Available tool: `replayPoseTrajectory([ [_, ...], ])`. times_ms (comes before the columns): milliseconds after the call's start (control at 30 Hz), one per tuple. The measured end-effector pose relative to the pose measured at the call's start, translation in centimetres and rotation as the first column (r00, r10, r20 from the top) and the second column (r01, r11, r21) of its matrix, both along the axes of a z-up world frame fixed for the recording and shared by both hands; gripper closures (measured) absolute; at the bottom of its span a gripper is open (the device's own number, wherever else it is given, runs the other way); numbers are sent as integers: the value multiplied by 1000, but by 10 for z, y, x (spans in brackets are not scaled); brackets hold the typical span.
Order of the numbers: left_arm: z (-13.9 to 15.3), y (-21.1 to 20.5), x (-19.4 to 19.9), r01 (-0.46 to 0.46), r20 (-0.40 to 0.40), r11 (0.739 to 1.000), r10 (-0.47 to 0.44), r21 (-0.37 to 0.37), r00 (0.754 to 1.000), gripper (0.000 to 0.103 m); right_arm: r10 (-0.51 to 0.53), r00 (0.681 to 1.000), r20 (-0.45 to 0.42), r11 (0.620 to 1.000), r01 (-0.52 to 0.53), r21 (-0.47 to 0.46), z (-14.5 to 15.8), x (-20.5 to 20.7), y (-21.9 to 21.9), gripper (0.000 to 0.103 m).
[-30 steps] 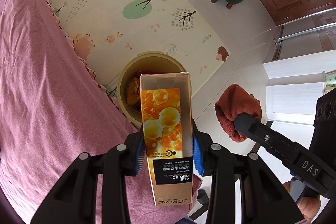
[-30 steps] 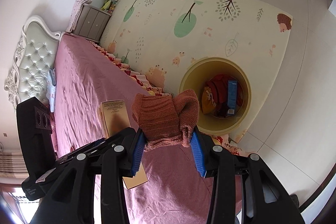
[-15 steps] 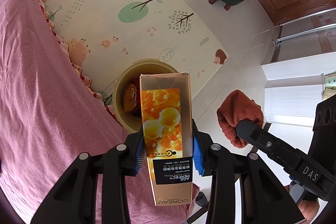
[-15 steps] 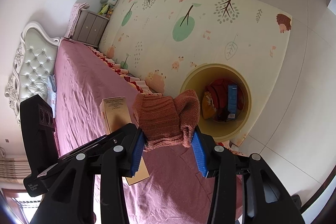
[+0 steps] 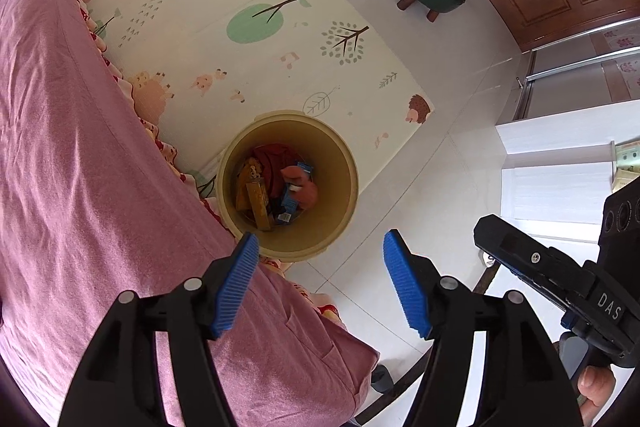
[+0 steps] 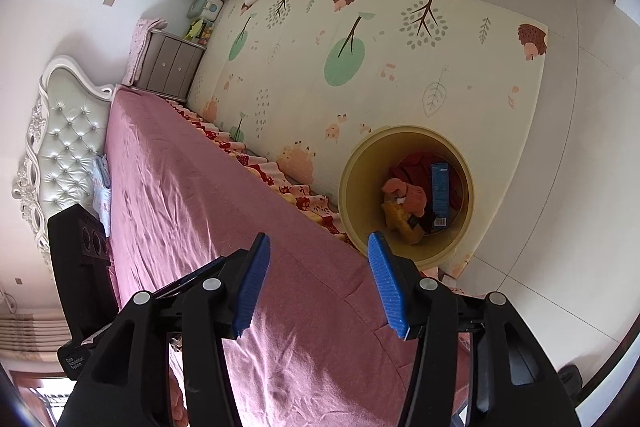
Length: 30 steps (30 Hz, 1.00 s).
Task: Collect trash
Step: 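Move both tools back over the bed toward the brown sock and amber bottle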
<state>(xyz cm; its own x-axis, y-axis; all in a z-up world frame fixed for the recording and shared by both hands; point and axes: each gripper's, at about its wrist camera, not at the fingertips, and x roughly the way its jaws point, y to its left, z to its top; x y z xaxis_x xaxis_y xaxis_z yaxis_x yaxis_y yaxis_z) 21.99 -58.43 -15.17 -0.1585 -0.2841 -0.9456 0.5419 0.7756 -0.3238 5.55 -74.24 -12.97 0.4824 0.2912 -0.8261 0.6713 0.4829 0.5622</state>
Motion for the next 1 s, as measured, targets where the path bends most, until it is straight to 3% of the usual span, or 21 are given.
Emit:
replayPoseTrajectory([
  [367,29,66,-9,-101,39,995,101,-24,994,31,136,990,22,991,-135,-24,22,23,54,51],
  [567,41,140,-14,-211,78,977,211,-13,974,26,265,964,27,964,-264,-33,32,46,116,39],
  [767,48,232,-21,-373,81,928,373,-15,924,21,421,906,38,907,-421,-31,39,69,196,29],
  [1000,56,341,-27,-551,113,834,549,-10,828,13,582,810,72,813,-576,-87,48,86,293,16],
])
